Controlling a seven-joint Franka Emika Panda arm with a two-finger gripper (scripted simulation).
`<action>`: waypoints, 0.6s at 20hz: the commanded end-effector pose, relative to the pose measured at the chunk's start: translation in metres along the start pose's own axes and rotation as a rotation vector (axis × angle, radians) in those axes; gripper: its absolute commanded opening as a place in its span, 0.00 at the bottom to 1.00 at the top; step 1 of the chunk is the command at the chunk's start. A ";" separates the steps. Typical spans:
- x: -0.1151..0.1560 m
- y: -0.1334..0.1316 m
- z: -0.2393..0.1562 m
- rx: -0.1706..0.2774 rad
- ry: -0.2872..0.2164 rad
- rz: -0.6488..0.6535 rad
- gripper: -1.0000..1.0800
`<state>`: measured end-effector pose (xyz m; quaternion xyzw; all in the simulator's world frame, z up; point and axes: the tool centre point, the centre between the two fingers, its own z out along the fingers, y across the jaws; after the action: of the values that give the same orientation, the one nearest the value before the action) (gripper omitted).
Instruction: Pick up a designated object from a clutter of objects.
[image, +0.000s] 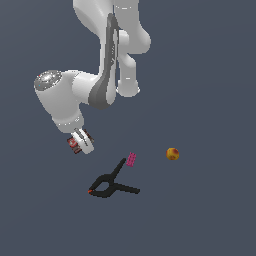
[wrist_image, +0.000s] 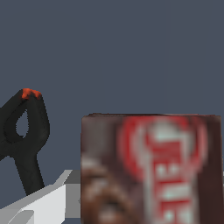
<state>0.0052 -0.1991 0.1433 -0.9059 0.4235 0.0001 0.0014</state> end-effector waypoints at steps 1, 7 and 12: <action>-0.004 0.008 -0.025 0.000 0.000 0.001 0.00; -0.014 0.027 -0.089 -0.001 0.000 0.001 0.00; -0.022 0.043 -0.145 -0.002 0.001 0.002 0.00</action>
<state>-0.0363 -0.2090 0.2714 -0.9056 0.4242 -0.0001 0.0010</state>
